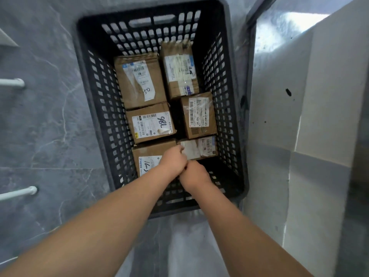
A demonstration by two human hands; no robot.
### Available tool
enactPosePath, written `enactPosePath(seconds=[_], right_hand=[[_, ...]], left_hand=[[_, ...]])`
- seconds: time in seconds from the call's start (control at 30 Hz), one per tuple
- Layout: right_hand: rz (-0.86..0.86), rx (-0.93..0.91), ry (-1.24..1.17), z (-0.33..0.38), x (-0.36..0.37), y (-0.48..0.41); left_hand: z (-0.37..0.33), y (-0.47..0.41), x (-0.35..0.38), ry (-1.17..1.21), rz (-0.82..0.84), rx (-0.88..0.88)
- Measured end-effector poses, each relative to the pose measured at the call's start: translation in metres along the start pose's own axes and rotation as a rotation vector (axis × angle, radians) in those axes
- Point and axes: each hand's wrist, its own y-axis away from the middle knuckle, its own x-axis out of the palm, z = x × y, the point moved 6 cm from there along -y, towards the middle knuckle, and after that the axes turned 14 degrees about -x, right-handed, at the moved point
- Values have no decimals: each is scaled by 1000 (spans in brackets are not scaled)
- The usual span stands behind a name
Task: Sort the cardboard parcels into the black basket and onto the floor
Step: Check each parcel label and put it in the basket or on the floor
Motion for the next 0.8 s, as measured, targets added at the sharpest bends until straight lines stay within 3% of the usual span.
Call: enactPosePath(seconds=[0.17, 0.3, 0.37, 0.63, 0.8], right_hand=[[-286, -42, -84, 37, -39, 39], [-538, -195, 339, 90, -77, 100], [-671, -259, 416, 118, -101, 143], [-1057, -167, 293, 203, -208, 354], [-1307, -156, 259, 213, -236, 498]], left_hand=[[16, 61, -48, -61, -150, 131], [19, 135, -105, -218, -408, 314], [3, 184, -136, -269, -513, 435], [-97, 416, -250, -371, -828, 860], [-109, 537, -236, -431, -896, 1039]])
